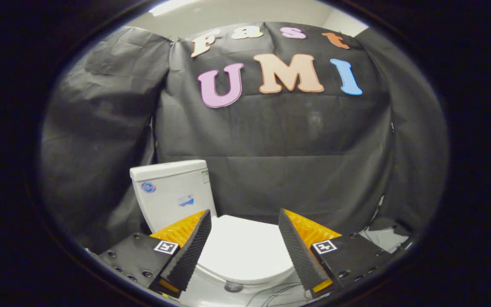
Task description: Open the toilet lid.
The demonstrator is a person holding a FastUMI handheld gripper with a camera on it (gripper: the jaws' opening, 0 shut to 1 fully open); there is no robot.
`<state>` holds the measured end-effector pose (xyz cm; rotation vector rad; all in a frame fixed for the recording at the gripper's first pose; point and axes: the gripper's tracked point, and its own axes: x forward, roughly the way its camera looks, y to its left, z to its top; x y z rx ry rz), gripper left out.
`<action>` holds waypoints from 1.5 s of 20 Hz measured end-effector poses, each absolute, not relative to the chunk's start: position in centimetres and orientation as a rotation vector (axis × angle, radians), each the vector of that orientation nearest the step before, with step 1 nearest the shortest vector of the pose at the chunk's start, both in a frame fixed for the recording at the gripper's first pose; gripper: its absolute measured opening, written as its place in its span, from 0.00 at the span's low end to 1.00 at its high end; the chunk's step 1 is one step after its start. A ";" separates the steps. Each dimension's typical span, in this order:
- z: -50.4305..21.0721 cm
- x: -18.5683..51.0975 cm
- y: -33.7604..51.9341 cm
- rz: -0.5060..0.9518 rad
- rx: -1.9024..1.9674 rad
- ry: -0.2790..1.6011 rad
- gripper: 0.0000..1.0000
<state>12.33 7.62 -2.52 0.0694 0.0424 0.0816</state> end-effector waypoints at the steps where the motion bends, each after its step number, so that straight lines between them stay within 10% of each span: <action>1: -2.6 12.8 8.2 0.068 0.106 0.024 0.96; 30: -21.9 10.4 11.2 -0.525 0.963 0.021 0.73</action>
